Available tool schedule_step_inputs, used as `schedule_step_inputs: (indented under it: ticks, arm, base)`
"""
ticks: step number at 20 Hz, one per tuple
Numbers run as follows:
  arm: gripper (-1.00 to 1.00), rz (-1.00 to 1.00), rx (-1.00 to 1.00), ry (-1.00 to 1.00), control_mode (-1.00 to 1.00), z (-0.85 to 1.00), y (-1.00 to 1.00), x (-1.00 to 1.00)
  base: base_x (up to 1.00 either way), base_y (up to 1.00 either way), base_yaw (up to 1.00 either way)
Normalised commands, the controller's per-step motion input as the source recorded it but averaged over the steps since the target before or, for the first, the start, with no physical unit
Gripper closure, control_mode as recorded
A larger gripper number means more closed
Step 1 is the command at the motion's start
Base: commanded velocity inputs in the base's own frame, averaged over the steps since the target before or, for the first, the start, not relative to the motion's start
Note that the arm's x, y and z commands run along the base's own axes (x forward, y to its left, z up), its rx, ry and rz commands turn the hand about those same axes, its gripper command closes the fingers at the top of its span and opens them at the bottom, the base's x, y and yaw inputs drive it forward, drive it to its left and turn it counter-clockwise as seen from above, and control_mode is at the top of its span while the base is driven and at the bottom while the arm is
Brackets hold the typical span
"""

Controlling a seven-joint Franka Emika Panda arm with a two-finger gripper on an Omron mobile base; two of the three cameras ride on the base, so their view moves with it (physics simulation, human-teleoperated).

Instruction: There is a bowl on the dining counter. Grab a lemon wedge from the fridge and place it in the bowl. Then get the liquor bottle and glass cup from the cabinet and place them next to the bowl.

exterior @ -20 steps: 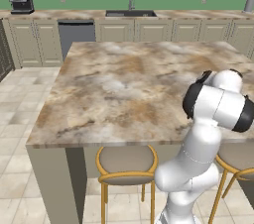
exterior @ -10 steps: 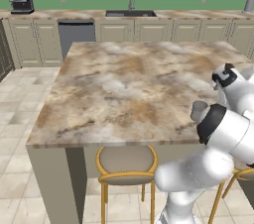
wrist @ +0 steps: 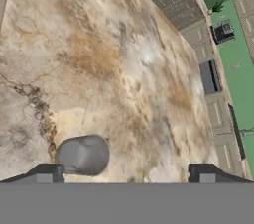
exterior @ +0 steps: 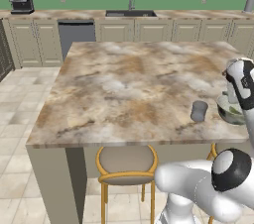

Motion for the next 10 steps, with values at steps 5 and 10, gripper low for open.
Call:
schedule_step_inputs:
  ticks: [5, 10]
  arm:
    - [-1.0, 0.0, 0.0, -0.18, -1.0, 0.99, 0.31, -0.39]
    - [-1.0, 0.0, -0.01, -0.14, -1.0, 0.81, 0.34, -0.33]
  base:
    - [0.0, 0.0, 0.0]
    - [0.0, 0.0, 0.0]
